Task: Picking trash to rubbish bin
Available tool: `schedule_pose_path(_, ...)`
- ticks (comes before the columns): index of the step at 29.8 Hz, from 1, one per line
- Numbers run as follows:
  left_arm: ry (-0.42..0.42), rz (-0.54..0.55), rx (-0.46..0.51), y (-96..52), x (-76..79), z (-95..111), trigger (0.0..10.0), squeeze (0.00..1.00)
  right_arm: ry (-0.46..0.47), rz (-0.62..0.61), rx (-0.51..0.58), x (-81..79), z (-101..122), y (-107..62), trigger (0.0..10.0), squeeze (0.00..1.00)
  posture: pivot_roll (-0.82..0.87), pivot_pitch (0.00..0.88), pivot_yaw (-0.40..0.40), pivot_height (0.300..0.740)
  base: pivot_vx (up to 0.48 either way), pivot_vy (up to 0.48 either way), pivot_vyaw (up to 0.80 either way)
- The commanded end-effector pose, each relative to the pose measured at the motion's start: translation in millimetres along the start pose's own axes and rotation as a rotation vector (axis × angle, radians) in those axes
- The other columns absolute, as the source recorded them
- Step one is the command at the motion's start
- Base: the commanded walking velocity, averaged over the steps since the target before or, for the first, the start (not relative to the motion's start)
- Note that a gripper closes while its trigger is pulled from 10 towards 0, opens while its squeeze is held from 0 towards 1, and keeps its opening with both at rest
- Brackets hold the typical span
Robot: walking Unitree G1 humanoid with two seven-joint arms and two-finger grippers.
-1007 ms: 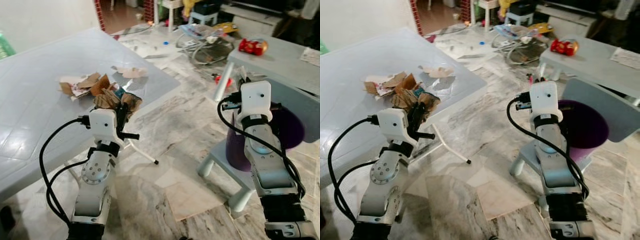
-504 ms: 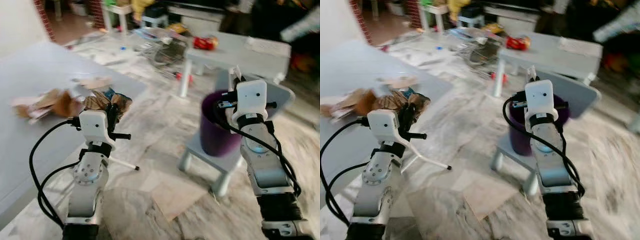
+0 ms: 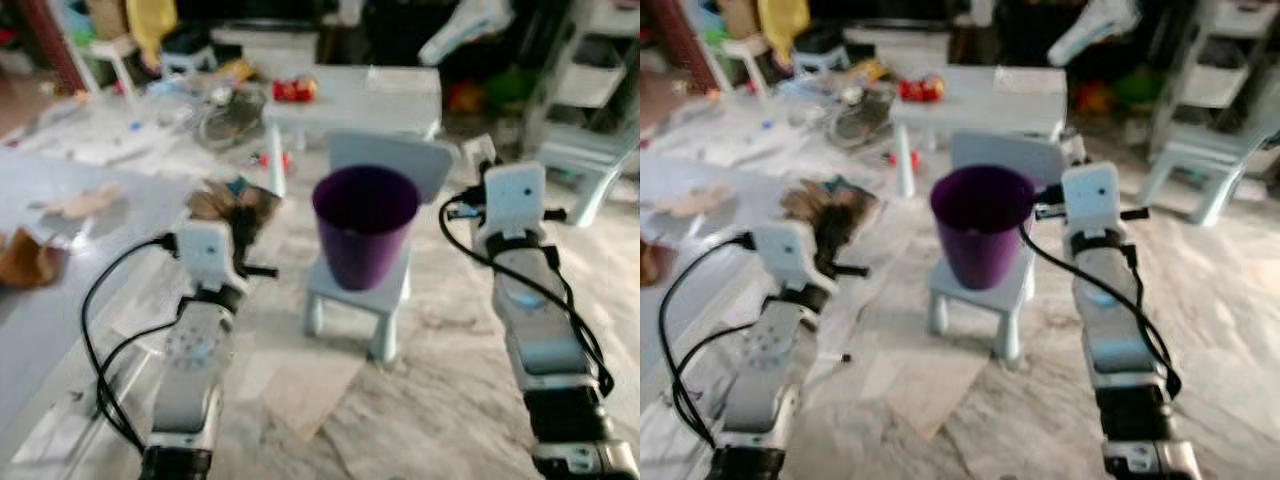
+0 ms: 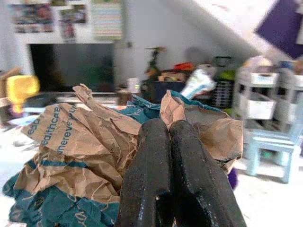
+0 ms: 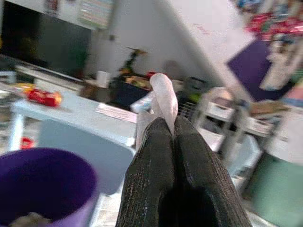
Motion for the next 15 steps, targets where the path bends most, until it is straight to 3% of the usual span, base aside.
schedule_pose_path(1, -0.006, 0.011, 0.008, 0.9, -4.0, 2.2, 0.0, 0.0, 0.001, 0.011, 0.019, -2.9, 5.3, 1.7, 10.0, 0.0, -0.03, 0.053, 0.034, 0.74, 0.0, 0.0, -0.8)
schedule_pose_path(5, 0.01, 0.016, 0.001, 0.2, -4.1, 0.7, 0.0, 0.0, -0.002, 0.013, 0.025, -3.2, 5.6, 0.8, 10.0, 0.0, -0.03, 0.055, 0.035, 0.74, 0.0, 0.0, -0.69)
schedule_pose_path(9, -0.001, 0.038, -0.013, 0.3, -5.4, -1.5, 0.0, 0.0, -0.013, 0.024, 0.038, -5.4, 7.2, 0.2, 10.0, 0.0, -0.03, 0.056, 0.037, 0.74, 0.0, 0.0, 0.0)
schedule_pose_path(15, -0.032, 0.054, -0.019, 1.7, -7.0, -3.0, 0.0, 0.0, -0.009, 0.042, 0.045, -9.0, 8.3, -0.7, 10.0, 0.0, -0.04, 0.056, 0.036, 0.74, 0.378, 0.0, 0.0)
Point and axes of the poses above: a point about 5 cm out from each wrist's last joint towards the gripper, its own y axis pointing out of the wrist towards the gripper, its own z axis along the axis of the wrist's last joint, x = y × z, the point moved 1 cm from there along y, pointing out of the wrist towards the gripper, and after that the axes turned 6 degrees about y, right-handed, at the moved point
